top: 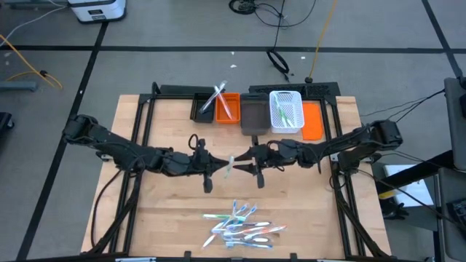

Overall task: Pick & Place Toothbrushes
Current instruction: Put the green toothbrush into the white bin

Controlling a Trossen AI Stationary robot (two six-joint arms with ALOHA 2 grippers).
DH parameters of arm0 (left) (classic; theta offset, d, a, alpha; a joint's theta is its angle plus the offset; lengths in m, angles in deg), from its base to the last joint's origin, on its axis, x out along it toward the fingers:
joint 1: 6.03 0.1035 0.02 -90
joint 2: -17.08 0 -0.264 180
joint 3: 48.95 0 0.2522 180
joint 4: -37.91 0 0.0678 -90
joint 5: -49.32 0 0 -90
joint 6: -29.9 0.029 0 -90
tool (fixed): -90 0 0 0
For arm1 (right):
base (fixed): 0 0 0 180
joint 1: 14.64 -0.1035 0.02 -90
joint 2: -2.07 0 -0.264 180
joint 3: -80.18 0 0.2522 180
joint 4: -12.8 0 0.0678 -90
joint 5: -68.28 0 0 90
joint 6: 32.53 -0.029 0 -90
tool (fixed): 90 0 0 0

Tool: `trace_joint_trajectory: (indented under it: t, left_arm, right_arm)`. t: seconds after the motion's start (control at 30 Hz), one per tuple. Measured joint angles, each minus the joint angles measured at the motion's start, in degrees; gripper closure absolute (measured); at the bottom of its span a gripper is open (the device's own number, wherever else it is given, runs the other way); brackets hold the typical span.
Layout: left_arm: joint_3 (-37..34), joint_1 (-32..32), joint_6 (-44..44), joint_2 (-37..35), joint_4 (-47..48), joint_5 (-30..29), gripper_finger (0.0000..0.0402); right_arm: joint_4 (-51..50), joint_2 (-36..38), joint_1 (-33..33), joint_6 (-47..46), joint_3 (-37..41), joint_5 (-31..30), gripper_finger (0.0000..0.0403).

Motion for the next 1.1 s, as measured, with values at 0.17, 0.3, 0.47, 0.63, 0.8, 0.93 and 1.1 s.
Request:
trace_joint_trajectory:
  t: [0.17,0.3,0.47,0.63,0.8,0.93,1.1]
  left_arm:
    - [0.0,0.0,0.2,0.0,0.1,0.0,0.0401]
    - [0.0,0.1,0.2,0.1,0.0,0.0,0.0401]
    - [0.0,0.2,0.6,1.3,-1.9,-0.1,0.0401]
    - [-0.1,0.5,1.3,3.0,-3.1,-0.1,0.0401]
    - [-0.1,0.8,1.3,2.8,-3.4,-0.2,0.0401]
    - [-0.1,0.8,2.1,2.9,-3.4,-0.2,0.0401]
    - [0.0,1.0,2.1,2.8,-2.8,-0.1,0.0401]
  right_arm:
    - [2.2,-0.6,0.8,0.0,0.0,-0.3,0.0284]
    - [3.5,-0.6,0.8,0.0,0.0,-0.4,0.0282]
    - [4.1,-1.3,0.8,0.0,0.0,-0.4,0.0289]
    - [3.1,-1.3,0.8,0.1,-0.1,-2.6,0.0307]
    - [2.8,-1.3,0.2,2.7,0.0,-4.4,0.0374]
    - [2.9,-1.3,0.2,3.3,0.0,-4.6,0.0388]
    - [2.8,-1.3,0.0,3.4,0.0,-4.8,0.0389]
